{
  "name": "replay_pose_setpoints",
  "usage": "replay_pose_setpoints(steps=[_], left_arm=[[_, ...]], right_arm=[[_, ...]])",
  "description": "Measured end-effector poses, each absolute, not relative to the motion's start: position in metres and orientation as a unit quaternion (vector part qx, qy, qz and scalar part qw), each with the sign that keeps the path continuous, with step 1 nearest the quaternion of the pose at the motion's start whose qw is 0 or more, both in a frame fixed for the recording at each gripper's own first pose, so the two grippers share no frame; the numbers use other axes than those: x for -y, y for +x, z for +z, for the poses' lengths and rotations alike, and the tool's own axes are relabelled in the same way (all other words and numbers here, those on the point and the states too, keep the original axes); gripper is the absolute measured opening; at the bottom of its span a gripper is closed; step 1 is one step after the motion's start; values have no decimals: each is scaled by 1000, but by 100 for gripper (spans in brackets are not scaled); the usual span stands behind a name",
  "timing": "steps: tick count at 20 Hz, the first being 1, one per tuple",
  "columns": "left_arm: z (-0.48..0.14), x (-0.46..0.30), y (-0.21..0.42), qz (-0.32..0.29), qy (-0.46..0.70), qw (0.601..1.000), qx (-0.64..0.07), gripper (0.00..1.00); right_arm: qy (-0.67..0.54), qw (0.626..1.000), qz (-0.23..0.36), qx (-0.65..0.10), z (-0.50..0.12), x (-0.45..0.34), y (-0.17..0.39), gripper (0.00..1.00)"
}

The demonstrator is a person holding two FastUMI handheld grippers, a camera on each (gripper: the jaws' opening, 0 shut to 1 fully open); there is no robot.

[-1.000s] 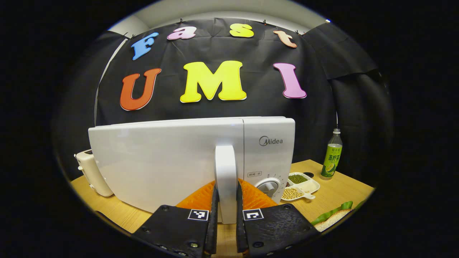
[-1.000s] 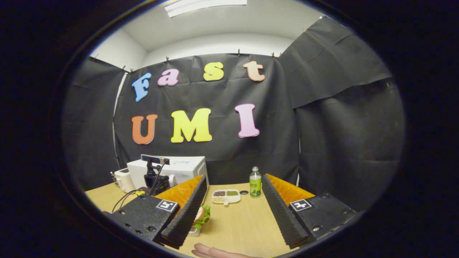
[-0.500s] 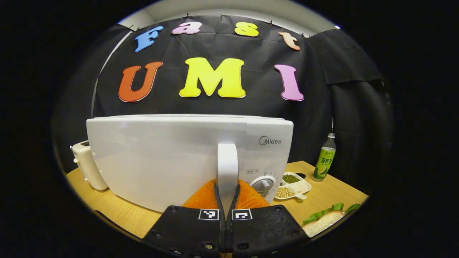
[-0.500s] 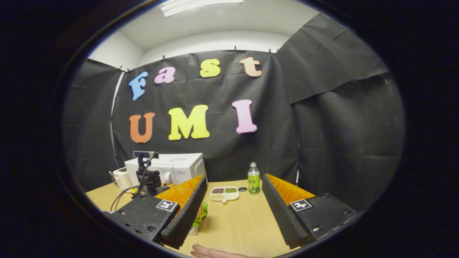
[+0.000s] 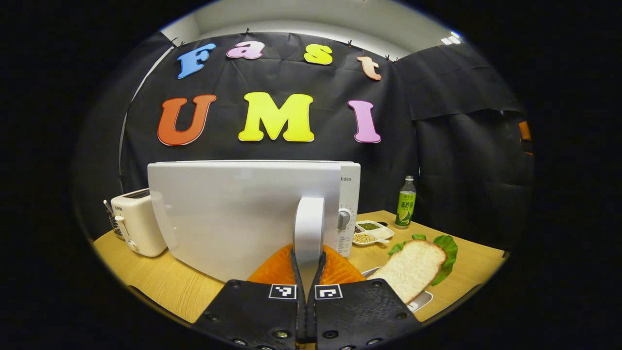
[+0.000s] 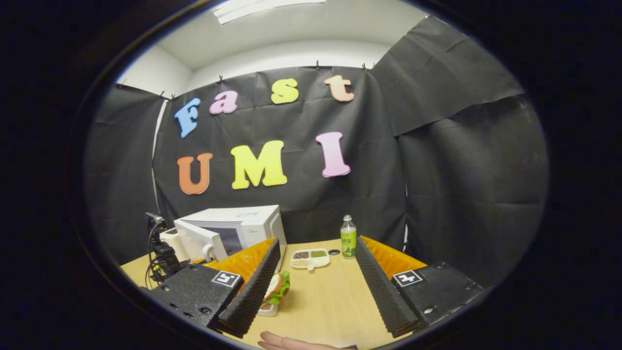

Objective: Open the microwave oven with the left hand, put the food in, and close the microwave oven.

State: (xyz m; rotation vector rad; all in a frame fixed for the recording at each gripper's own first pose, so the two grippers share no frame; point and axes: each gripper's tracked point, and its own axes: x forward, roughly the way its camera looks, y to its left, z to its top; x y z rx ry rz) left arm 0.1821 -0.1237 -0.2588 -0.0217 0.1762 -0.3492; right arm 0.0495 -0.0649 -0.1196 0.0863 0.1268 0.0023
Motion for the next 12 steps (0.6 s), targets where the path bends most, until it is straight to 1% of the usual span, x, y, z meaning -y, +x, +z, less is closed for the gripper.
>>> replay_pose_setpoints(steps=[2,3,4,6,7,10,12], left_arm=[[-257,108,162,-186,-18,979,-86,0],[-256,97,152,-191,-16,978,-83,8],[-255,87,144,-192,-13,978,-81,0],[-253,65,126,-193,-7,978,-74,0],[-254,54,120,-192,-8,979,-71,0],[-253,18,101,-182,-7,981,-71,0],[-252,-14,86,-157,3,985,-72,8]], right_arm=[[40,997,3,-58,-118,57,42,99],[39,998,4,-56,-116,52,38,99],[39,998,6,-55,-116,47,35,99],[39,998,12,-57,-118,36,30,99],[40,997,15,-58,-118,30,28,91],[39,997,25,-63,-122,14,23,91],[37,997,30,-66,-123,4,21,91]])
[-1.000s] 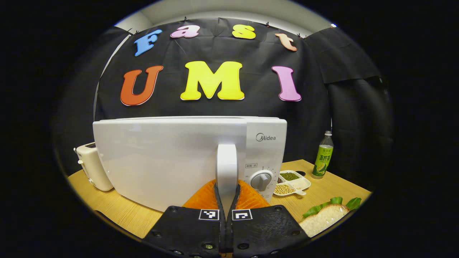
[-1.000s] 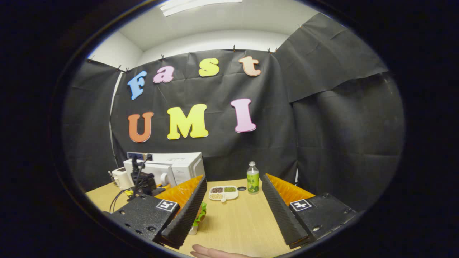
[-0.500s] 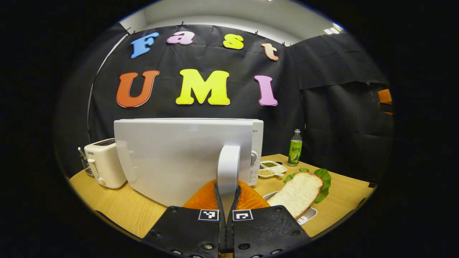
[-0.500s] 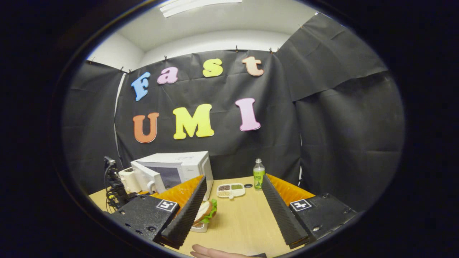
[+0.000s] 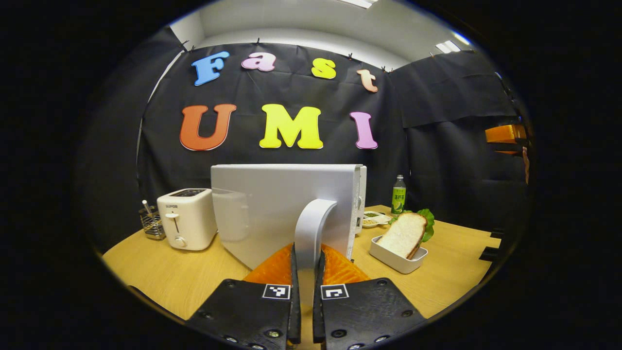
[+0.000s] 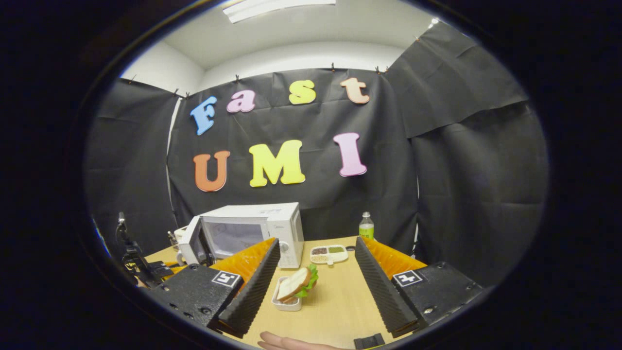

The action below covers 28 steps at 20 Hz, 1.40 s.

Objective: Open the microwave oven with the left hand, put the food in, and close the microwave oven.

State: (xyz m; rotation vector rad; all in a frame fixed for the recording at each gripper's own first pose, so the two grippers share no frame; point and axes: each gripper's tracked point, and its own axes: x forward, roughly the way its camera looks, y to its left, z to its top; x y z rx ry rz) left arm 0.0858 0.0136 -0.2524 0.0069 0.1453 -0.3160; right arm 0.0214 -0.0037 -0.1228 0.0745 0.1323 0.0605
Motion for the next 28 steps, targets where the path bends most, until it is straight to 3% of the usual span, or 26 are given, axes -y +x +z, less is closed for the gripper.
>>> replay_pose_setpoints(steps=[1,2,3,4,7,8,9,20,27,28], left_arm=[[-253,-37,78,-132,9,989,-72,16],[-251,-64,69,-95,17,993,-74,15],[-251,-86,62,-70,16,994,-82,63],[-253,-100,55,-54,11,994,-92,90],[-239,-129,30,2,12,996,-93,92],[-231,-134,24,13,16,996,-88,80],[-223,-139,18,22,18,996,-84,94],[-151,-140,2,69,6,996,-58,95],[-122,-119,20,67,10,996,-49,94],[-121,-115,24,66,10,997,-50,94]], right_arm=[[36,996,33,-68,-124,-1,20,91],[34,996,38,-69,-125,-6,20,91],[30,996,42,-71,-126,-10,21,91],[26,996,43,-73,-129,-12,22,91],[16,995,45,-90,-137,-16,31,91],[15,994,47,-96,-139,-18,34,92],[10,994,49,-102,-141,-19,38,99],[-8,975,95,-199,-149,-14,98,99],[57,924,133,-355,-211,-2,149,98],[61,914,137,-376,-222,-1,153,88]])
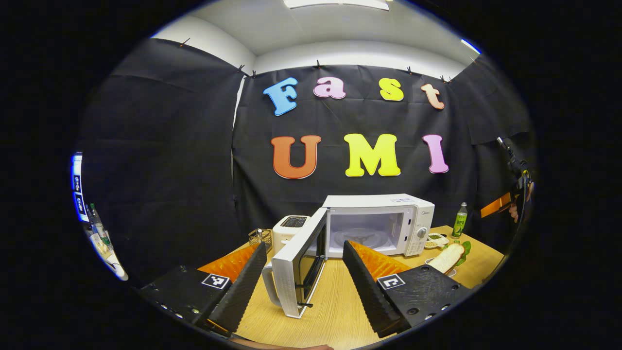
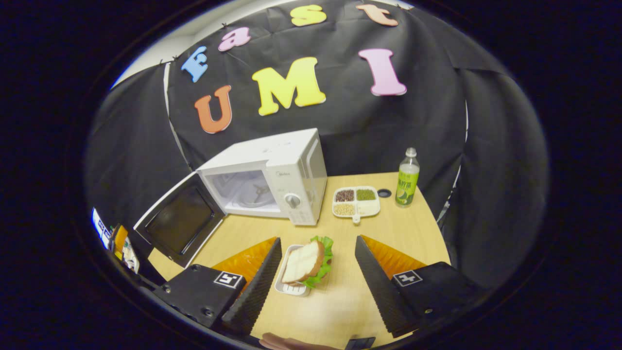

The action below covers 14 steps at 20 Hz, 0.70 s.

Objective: Open the microwave oven with the left hand, put the food in, and close the microwave oven.

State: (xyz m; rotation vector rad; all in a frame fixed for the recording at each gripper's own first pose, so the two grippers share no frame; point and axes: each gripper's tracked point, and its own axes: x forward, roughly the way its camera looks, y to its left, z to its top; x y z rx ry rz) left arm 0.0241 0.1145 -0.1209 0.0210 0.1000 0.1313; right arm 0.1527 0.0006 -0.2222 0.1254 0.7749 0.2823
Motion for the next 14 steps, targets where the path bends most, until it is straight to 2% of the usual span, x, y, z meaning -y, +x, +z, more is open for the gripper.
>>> replay_pose_setpoints(steps=[1,7,8,11,12,13,14], left_arm=[[-121,-110,27,63,10,997,-50,94],[-123,-81,47,53,14,997,-51,94],[-123,-77,49,52,17,997,-51,95],[-125,-68,56,52,25,997,-55,94],[-127,-65,58,51,25,997,-57,94],[-127,-62,60,50,24,997,-58,94],[-128,-60,62,49,23,997,-60,94]], right_arm=[[62,905,142,-395,-234,1,157,97],[90,851,179,-486,-285,4,165,96],[106,842,186,-496,-290,3,165,85],[156,809,219,-522,-301,-7,163,81],[169,798,229,-531,-305,-9,163,80],[184,789,230,-540,-312,-12,167,89],[199,779,230,-549,-319,-16,170,78]])
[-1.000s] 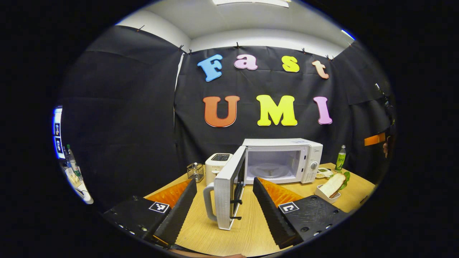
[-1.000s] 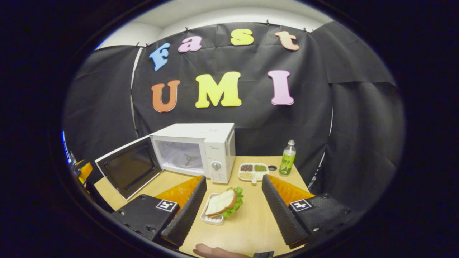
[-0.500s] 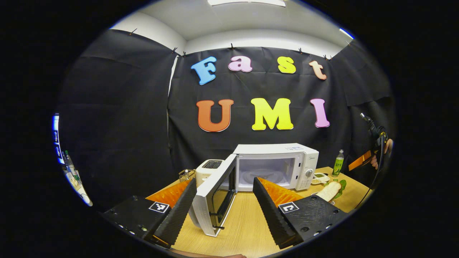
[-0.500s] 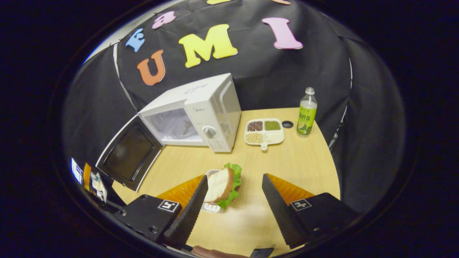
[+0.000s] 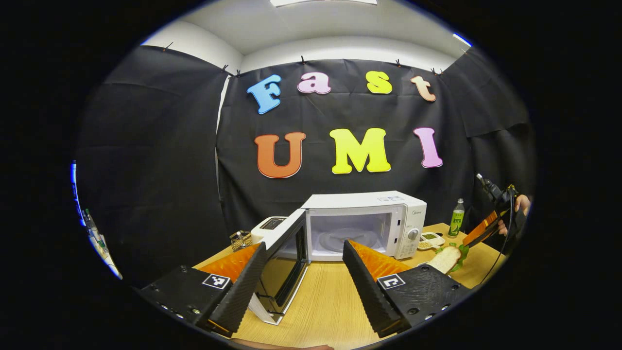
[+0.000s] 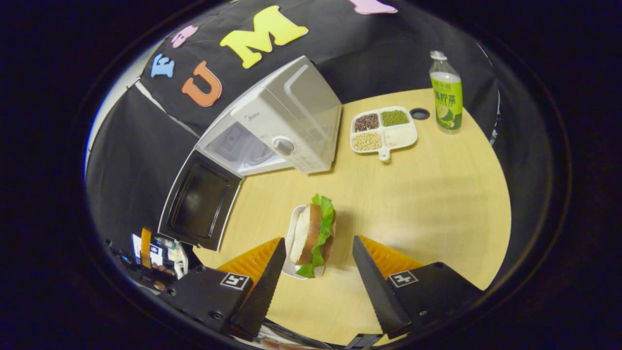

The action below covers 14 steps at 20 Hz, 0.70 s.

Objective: Open the microwave oven with the left hand, put the food in, and close the microwave oven.

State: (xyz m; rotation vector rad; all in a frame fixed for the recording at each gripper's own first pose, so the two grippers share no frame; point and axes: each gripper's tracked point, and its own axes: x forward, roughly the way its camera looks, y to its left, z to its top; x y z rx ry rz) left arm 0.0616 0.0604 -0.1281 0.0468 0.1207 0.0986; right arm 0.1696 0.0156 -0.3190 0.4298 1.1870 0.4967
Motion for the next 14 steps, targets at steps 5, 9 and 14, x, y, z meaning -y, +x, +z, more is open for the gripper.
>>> replay_pose_setpoints(steps=[5,9,14], left_arm=[[-137,-60,59,53,32,995,-75,94],[-138,-68,54,53,22,996,-76,92],[-139,-86,42,51,4,996,-71,92]], right_arm=[[269,717,260,-589,-339,-40,168,74],[268,733,244,-576,-328,-34,169,24],[229,777,240,-535,-279,-44,157,32]])
